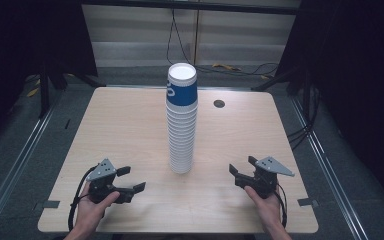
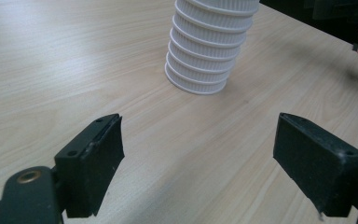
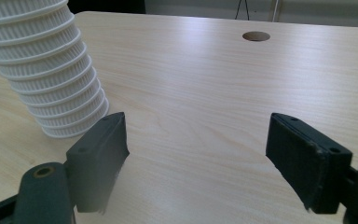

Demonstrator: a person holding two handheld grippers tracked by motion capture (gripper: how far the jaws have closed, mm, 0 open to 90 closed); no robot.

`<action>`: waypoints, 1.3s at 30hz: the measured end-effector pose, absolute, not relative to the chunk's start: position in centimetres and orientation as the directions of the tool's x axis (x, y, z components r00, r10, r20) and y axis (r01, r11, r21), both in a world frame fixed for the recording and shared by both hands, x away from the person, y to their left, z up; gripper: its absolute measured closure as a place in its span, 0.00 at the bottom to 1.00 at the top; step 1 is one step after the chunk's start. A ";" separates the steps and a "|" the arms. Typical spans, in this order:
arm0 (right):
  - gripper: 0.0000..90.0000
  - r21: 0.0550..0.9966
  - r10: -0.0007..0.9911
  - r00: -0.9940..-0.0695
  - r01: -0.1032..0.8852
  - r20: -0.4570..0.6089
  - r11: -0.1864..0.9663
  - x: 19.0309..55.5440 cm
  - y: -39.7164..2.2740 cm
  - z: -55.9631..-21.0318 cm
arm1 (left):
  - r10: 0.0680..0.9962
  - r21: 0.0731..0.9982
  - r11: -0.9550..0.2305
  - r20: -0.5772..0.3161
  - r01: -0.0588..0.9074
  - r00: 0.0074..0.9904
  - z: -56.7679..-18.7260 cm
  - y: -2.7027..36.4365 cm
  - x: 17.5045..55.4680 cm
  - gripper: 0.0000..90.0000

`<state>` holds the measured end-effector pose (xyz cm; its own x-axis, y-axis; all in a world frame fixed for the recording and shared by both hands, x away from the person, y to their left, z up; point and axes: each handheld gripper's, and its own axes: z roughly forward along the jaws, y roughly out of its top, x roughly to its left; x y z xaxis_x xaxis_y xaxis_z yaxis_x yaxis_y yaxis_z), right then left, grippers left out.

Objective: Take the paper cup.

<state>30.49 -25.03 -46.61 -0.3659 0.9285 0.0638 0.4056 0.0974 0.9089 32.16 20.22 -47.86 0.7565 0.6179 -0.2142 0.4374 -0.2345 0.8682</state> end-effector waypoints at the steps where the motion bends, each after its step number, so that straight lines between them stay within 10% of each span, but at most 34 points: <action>1: 0.22 0.911 0.925 -0.375 0.400 0.061 0.102 30.5 -25.0 -46.6 | 0.618 0.869 -0.234 -0.212 0.435 0.757 -47.9 20.3 32.2 0.18; 39: 0.22 0.913 0.814 -0.576 0.370 0.078 0.175 30.3 -21.1 -42.9 | 0.622 0.866 -0.228 -0.223 0.445 0.751 -48.2 19.6 32.3 0.18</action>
<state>30.31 -21.14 -42.86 -0.5759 0.8139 0.0775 0.3696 0.1746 0.9126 32.26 19.62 -48.23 0.7507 0.6219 -0.2226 0.4453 -0.2275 0.8660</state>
